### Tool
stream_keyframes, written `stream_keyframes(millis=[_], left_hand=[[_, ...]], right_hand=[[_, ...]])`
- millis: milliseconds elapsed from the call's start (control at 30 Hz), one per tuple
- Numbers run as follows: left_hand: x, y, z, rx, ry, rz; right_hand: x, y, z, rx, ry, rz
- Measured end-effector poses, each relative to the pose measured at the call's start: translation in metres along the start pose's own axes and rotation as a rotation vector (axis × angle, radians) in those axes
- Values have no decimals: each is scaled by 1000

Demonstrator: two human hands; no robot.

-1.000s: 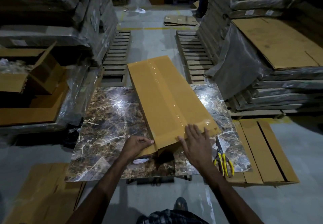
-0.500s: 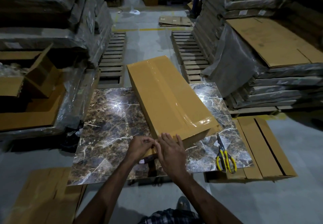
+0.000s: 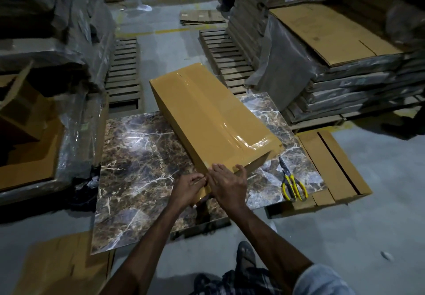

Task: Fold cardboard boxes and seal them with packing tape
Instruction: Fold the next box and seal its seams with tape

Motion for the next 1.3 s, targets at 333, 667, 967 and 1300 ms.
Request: stream_keyframes(millis=[333,667,967,1300], left_hand=[[-6,-4,3,-93,15,-16],[-5,-8,10,-62,24,-28],[-4,-6,6,-61,79,-6],[-11,-12,-2,-117,173,-29]], right_hand=[[6,-4,-1,-86,-60,40],[-52,36,-5,-100,-341,238],[-248,48,-56,572,-936,-73],[-286,34,-39,733,-1063,-80]])
Point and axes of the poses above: each hand's wrist, its own z-axis towards the middle knuckle, its own y-axis out of the back of the hand, x = y × z, the point moved 1 cm from there along z, towards the middle knuckle, and after that the axes turned 5 degrees about -x, right-handed, at the moved point
